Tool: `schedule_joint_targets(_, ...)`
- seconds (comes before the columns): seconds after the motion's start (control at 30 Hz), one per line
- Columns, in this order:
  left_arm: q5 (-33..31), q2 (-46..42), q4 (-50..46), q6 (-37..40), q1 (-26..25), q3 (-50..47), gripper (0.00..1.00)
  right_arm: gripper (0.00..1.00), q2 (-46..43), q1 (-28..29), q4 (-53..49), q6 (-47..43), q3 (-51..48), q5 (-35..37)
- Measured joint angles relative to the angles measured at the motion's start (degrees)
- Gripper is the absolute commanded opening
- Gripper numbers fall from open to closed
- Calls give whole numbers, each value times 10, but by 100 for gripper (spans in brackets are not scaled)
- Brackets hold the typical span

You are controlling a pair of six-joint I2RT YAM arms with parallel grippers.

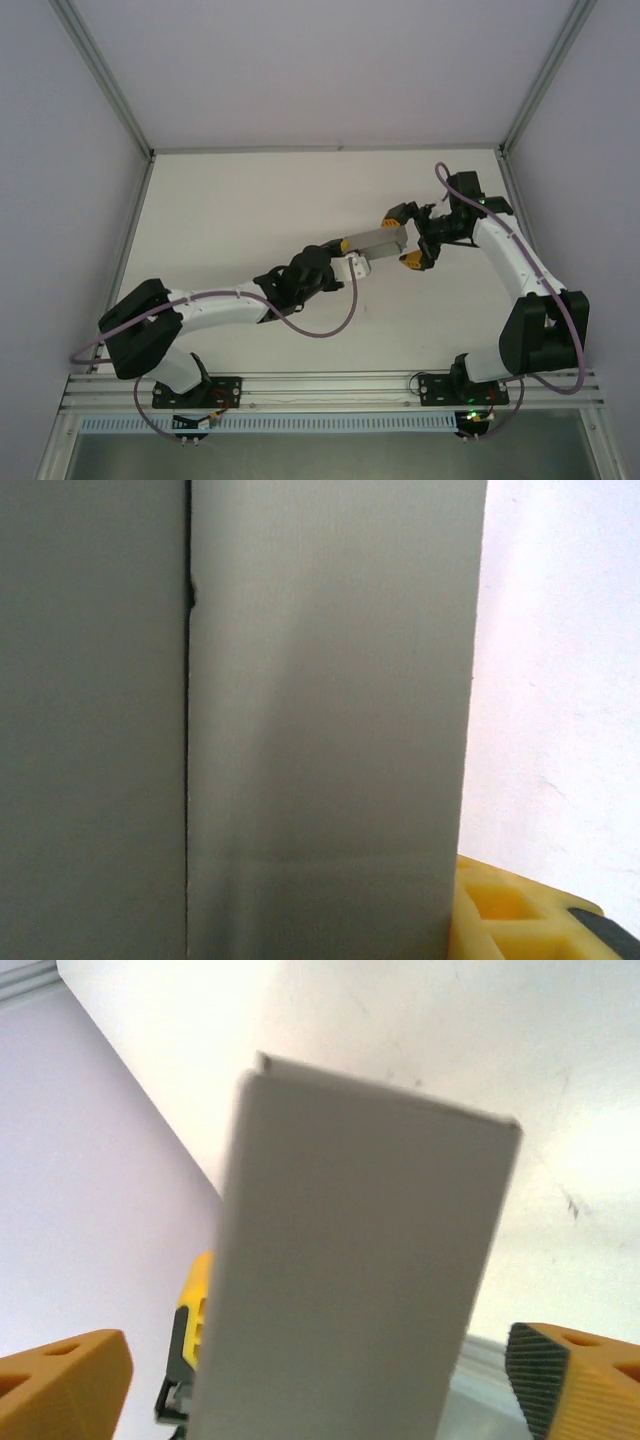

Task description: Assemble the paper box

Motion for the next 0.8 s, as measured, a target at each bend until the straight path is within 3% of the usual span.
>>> schedule_joint_targets(0.17,37,-26,-158,-53,5,67,25,100,-14,0,39,-34,6,80)
schedule_joint_targets(0.33,66,-61,-289,-93,16,83,25,100,-40,0,93,-110,5,197)
schedule_joint_targets(0.47,89,-70,-378,-112,28,92,26,100,-84,0,160,-178,-16,245)
schedule_joint_targets(0.67,116,-71,-469,-121,54,118,26,100,-133,0,231,-256,-53,260)
schedule_joint_targets(0.8,135,-59,-502,-120,66,142,31,100,-132,0,251,-315,-58,214)
